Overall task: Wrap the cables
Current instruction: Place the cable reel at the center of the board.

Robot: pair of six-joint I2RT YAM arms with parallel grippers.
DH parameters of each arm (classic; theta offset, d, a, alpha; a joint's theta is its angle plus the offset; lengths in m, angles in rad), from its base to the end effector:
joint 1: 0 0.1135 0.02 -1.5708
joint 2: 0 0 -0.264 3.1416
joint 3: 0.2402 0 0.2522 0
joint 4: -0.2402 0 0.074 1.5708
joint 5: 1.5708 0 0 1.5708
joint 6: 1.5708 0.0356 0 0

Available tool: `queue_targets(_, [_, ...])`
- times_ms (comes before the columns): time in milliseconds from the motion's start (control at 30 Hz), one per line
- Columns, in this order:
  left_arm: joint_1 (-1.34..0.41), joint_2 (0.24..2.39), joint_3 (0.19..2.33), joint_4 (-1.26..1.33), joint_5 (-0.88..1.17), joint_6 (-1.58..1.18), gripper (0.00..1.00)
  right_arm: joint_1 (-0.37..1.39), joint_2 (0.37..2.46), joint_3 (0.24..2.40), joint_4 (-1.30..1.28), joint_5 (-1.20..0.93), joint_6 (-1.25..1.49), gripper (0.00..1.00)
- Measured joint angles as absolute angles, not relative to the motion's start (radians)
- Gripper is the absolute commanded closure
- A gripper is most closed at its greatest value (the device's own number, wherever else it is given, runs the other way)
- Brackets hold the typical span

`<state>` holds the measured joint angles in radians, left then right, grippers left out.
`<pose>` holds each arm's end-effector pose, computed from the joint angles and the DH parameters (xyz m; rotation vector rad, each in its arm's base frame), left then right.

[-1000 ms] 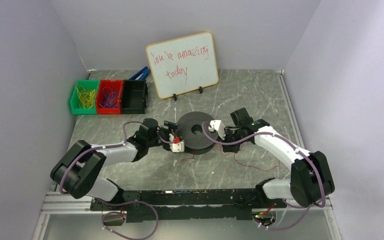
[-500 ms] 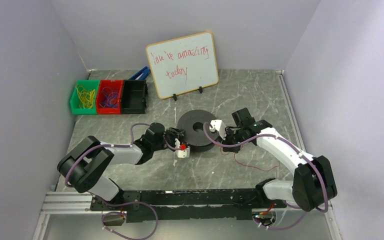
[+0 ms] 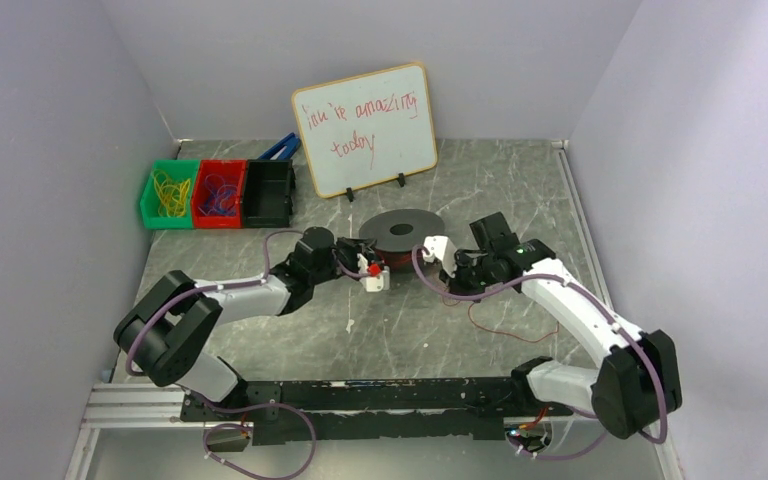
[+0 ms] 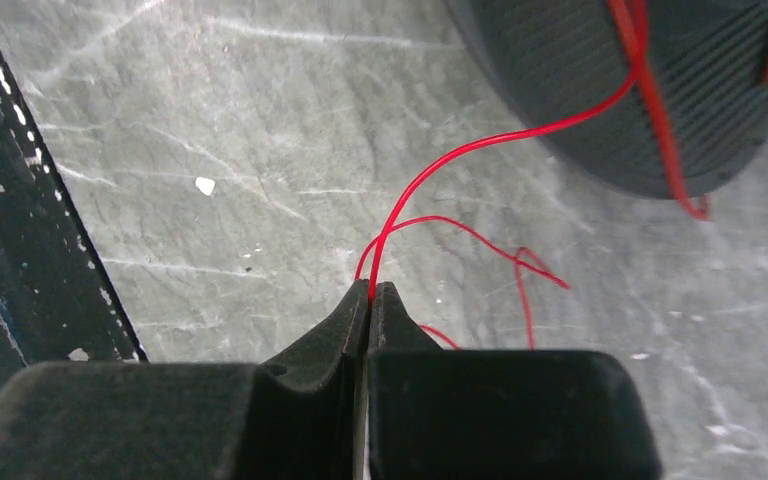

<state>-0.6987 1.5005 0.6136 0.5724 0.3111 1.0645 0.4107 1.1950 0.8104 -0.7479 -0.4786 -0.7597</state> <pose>0.2268 -0.2047 0.1915 1.5684 1.0182 -0.0411 0.1929 0.1019 0.2272 -1.5445 2.0767 0.5210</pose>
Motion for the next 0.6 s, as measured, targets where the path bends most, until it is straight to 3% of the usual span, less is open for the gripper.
queue_targets(300, [-0.687,1.501,0.760,0.349,0.329,0.980,0.97,0.404,1.118,0.991,-0.770,-0.400,-0.788,1.00])
queue_targets(600, [-0.602,1.503,0.914,0.105,0.496,0.856,0.97,0.347,1.157,1.024,-0.754,-0.311,-0.820,1.00])
